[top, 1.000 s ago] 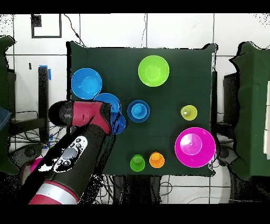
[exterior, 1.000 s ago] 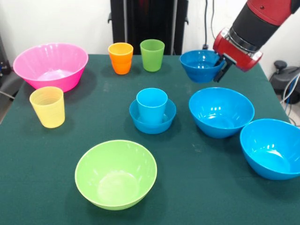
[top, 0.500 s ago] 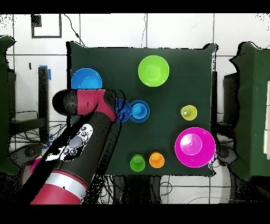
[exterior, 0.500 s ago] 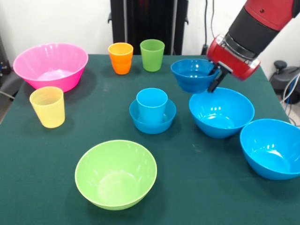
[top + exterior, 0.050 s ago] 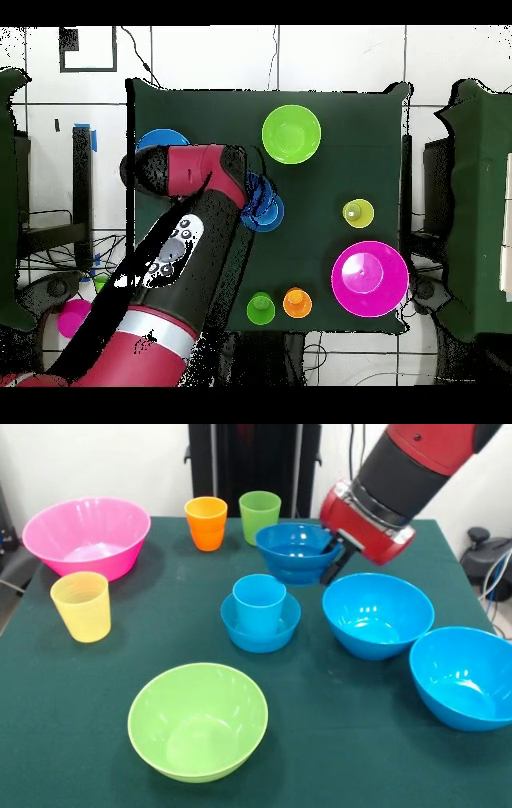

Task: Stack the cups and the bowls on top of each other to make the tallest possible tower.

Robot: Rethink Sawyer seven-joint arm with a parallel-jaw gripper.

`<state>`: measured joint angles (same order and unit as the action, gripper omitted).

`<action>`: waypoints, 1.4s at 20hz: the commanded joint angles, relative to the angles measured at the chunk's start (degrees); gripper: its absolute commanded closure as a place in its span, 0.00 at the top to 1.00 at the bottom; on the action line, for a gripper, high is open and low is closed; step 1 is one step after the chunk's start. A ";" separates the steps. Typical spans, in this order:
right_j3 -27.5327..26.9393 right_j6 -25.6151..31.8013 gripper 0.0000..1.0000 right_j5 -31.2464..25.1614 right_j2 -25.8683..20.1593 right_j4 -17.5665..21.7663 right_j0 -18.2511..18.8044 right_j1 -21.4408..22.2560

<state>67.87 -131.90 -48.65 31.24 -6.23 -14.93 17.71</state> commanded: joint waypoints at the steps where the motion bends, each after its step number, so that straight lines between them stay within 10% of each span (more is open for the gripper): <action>1: -6.00 10.89 0.00 -7.73 -7.53 5.65 3.49 -0.63; 28: 1.73 3.19 0.00 -3.43 -9.29 5.66 0.53 0.90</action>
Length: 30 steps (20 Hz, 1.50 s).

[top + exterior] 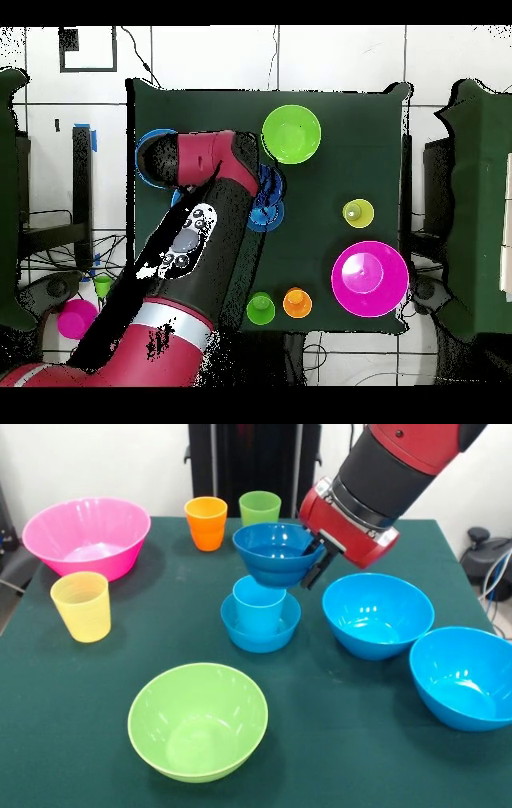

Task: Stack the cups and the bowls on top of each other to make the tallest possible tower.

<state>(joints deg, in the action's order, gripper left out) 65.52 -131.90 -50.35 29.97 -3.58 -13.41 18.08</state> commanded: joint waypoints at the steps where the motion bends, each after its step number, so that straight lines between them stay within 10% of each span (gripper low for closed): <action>1: 4.25 3.28 0.00 -1.22 -8.15 3.04 -0.88 0.43; 30: 5.30 -0.34 0.00 5.25 -8.55 2.62 -1.04 -3.00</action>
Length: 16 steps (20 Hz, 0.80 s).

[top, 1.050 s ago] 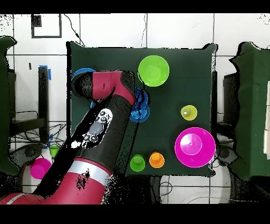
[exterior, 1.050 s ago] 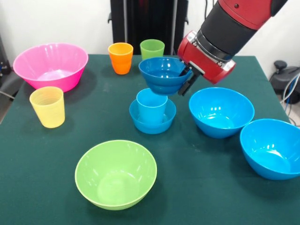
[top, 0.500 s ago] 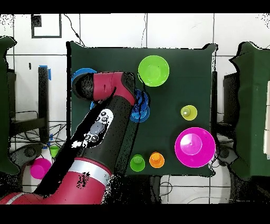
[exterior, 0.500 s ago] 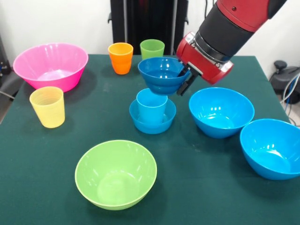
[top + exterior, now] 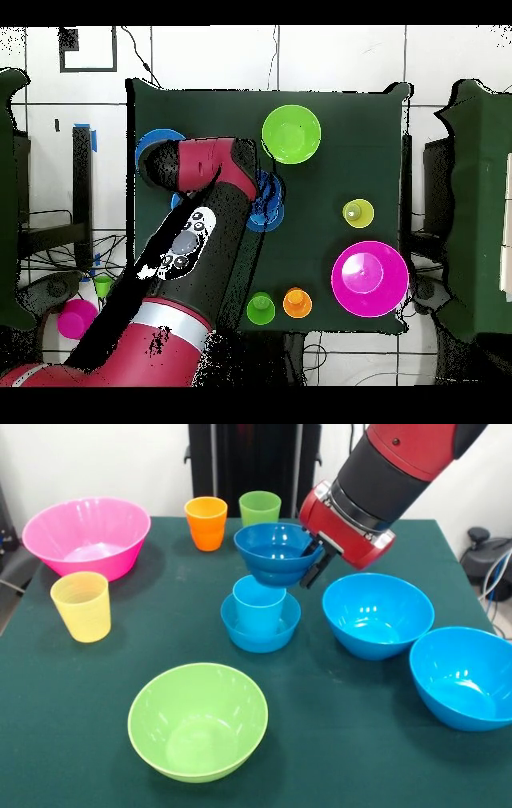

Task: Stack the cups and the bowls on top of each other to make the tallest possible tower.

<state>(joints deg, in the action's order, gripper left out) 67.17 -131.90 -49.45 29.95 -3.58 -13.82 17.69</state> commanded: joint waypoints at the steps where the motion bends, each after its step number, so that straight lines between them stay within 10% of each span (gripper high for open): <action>1: 3.57 -0.38 0.00 4.36 -8.46 2.63 -0.66 -2.69; 16: 4.72 -1.38 0.00 4.57 -8.51 1.75 -0.59 -3.81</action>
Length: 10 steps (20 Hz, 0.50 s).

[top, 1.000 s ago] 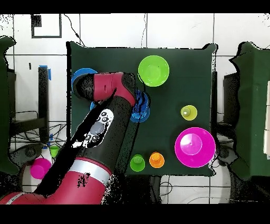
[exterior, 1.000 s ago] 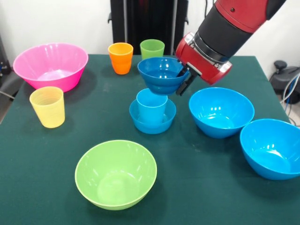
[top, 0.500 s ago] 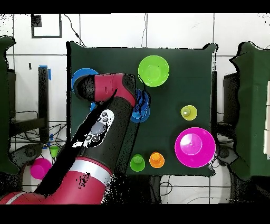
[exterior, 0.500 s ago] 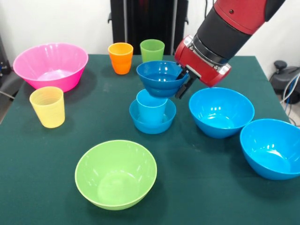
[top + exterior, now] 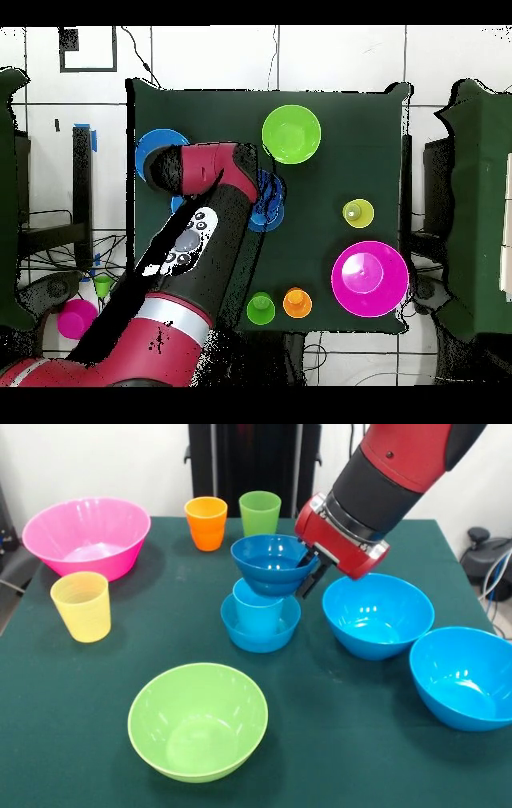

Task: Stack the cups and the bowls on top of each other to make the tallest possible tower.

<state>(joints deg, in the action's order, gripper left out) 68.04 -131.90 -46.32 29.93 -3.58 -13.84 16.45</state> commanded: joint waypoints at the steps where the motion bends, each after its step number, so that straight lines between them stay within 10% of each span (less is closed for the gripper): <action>1: 4.04 -1.29 0.00 1.25 -8.70 1.57 -0.41 -2.59; 10: 4.40 -0.80 0.00 -1.08 -9.10 0.93 0.10 -3.03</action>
<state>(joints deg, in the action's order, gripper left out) 69.22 -131.90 -46.32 29.58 -3.59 -13.84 14.78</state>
